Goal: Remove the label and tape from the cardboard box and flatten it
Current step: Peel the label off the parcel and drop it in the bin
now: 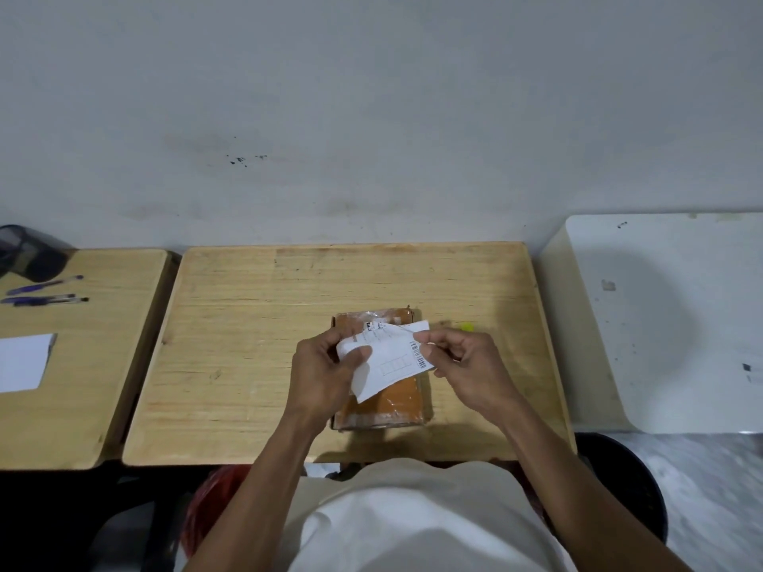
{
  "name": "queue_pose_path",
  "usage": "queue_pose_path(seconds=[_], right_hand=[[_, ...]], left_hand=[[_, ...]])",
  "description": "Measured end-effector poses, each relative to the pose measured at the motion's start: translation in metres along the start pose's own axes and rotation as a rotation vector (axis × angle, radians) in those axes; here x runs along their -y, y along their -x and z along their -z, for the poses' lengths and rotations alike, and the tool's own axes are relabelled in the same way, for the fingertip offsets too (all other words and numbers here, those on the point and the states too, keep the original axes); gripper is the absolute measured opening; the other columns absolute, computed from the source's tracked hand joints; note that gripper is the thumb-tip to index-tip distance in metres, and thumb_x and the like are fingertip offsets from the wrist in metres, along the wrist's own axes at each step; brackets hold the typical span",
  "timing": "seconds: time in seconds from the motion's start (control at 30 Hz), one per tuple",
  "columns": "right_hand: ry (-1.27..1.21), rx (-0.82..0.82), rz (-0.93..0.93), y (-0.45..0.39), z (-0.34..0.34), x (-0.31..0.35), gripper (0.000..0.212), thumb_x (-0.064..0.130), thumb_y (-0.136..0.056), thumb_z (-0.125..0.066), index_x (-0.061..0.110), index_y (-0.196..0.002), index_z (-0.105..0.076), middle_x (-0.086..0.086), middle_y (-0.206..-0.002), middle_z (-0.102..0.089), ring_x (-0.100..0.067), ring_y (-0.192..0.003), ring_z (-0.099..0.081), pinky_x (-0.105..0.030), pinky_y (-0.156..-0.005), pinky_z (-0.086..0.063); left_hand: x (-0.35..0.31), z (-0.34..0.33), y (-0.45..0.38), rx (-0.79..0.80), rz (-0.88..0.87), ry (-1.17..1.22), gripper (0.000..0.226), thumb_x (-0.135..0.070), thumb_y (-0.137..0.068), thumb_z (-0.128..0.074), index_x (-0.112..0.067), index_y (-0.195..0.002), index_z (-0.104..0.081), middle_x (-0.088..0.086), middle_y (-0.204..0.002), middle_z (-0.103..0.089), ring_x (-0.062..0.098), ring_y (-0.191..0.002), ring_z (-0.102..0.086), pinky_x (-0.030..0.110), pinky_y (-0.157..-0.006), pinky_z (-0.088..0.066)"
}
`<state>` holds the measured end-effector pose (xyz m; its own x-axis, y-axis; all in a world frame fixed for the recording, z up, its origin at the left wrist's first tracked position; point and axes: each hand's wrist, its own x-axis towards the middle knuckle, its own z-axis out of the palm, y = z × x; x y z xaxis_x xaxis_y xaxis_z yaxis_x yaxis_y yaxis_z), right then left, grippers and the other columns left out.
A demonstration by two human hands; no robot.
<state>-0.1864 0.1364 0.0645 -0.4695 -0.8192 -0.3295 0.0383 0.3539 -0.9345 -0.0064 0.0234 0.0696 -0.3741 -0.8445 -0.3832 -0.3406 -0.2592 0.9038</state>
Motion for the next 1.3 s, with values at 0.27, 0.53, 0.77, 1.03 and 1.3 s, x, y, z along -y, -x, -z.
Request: queue_pose_path(seconds=[0.27,0.53,0.77,1.03,1.3], right_hand=[[0.089,0.045,0.006,-0.001,0.01,0.002,0.027,0.018,-0.082,-0.079,0.024,-0.109,-0.075,0.006,-0.102,-0.076,-0.006,-0.09,-0.071,-0.021,-0.072,-0.057],[0.476,-0.039,0.264,-0.011,0.004,0.013,0.006,0.029,-0.089,-0.069,0.026,-0.092,-0.073,0.006,-0.099,-0.055,0.009,-0.095,-0.048,0.002,-0.07,-0.034],[0.559,-0.007,0.387,-0.014,0.001,0.028,0.012,0.026,-0.097,-0.059,0.025,-0.097,-0.071,0.015,-0.092,-0.063,-0.006,-0.088,-0.055,-0.026,-0.069,-0.041],[0.647,-0.127,0.275,-0.019,-0.013,0.031,0.017,0.015,-0.094,-0.056,0.023,-0.08,-0.059,0.012,-0.084,-0.058,-0.009,-0.081,-0.053,-0.023,-0.064,-0.044],[-0.067,-0.595,-0.084,-0.024,0.053,0.007,0.015,0.022,-0.094,-0.063,0.018,-0.08,-0.069,0.0,-0.077,-0.065,-0.014,-0.071,-0.057,-0.028,-0.061,-0.044]], left_hand=[[-0.008,0.0,0.002,-0.023,-0.157,-0.334,0.016,-0.021,-0.083,-0.08,-0.017,-0.098,-0.078,-0.012,-0.085,-0.072,0.0,-0.075,-0.067,0.021,-0.059,-0.053],[-0.011,-0.001,0.003,-0.06,-0.288,-0.425,0.025,-0.023,-0.087,-0.076,-0.038,-0.074,-0.06,-0.002,-0.09,-0.057,0.014,-0.081,-0.058,0.027,-0.064,-0.045],[-0.025,-0.001,-0.003,0.063,-0.464,-0.579,0.03,-0.041,-0.087,-0.063,-0.014,-0.078,-0.072,0.001,-0.076,-0.068,0.014,-0.067,-0.056,0.032,-0.052,-0.041],[-0.037,-0.017,0.002,-0.105,-0.63,-0.569,0.009,-0.012,-0.08,-0.082,-0.009,-0.072,-0.078,0.004,-0.071,-0.071,0.025,-0.065,-0.063,0.024,-0.056,-0.04],[-0.04,0.002,-0.009,-0.159,-0.371,-0.359,0.012,-0.028,-0.091,-0.071,-0.02,-0.086,-0.079,-0.01,-0.084,-0.073,0.007,-0.08,-0.068,0.027,-0.06,-0.051]])
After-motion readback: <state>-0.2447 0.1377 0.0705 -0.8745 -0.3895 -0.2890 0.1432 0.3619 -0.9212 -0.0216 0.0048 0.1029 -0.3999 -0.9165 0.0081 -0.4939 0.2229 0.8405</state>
